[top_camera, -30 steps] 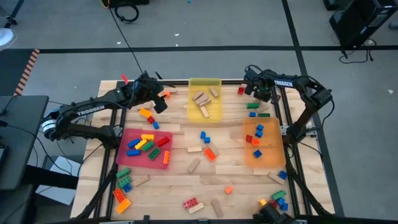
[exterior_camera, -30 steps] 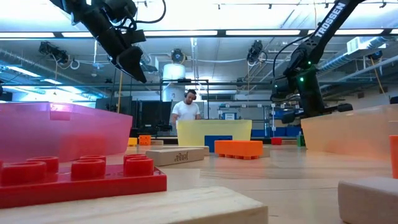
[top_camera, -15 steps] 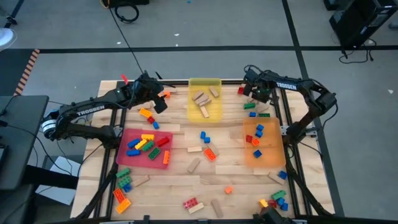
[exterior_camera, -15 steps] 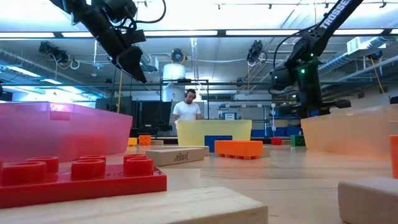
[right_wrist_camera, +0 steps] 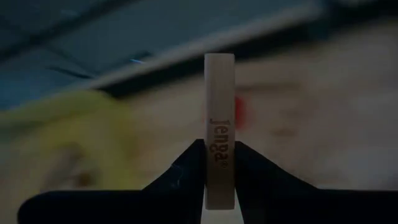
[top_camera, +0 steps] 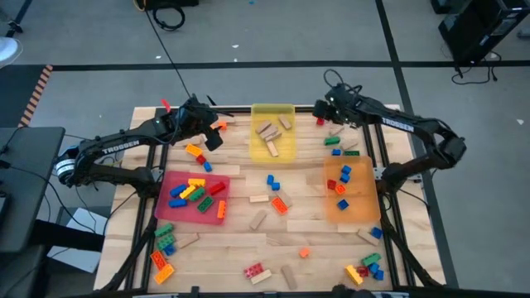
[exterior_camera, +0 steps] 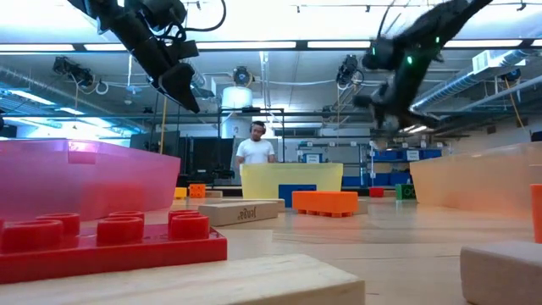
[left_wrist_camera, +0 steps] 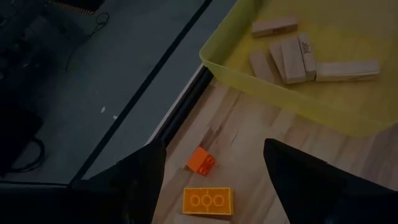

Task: Sort blocks by size
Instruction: Put the wooden block into the yellow bin

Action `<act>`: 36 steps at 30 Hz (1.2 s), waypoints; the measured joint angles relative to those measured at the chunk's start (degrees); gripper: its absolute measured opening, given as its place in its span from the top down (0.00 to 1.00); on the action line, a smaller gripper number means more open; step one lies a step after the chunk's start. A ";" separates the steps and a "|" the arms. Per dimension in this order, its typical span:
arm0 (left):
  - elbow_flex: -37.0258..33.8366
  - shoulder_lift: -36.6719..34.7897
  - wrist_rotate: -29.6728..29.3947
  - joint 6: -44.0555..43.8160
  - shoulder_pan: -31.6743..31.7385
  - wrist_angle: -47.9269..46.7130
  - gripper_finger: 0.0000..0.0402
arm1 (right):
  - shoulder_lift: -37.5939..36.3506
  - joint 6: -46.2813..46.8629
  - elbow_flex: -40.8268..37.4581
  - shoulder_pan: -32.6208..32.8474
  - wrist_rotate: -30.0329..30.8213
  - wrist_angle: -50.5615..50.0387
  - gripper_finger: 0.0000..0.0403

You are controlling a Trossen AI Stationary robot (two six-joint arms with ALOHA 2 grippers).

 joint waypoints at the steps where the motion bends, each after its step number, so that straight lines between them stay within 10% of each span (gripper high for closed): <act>1: 0.00 0.00 0.00 0.00 0.00 0.00 0.30 | -0.65 -0.96 0.86 0.98 0.00 1.57 0.81; 12: 0.00 0.02 0.00 0.02 -0.01 1.61 0.30 | 8.60 -15.70 24.85 12.29 2.01 6.37 0.81; 21: 0.00 0.02 0.00 0.00 -0.02 1.53 0.30 | 27.93 -22.72 45.77 17.01 -2.27 -8.51 0.81; 36: 0.00 0.02 0.02 -0.22 0.00 1.39 0.30 | 45.15 -22.35 50.66 20.56 -10.75 -25.92 0.81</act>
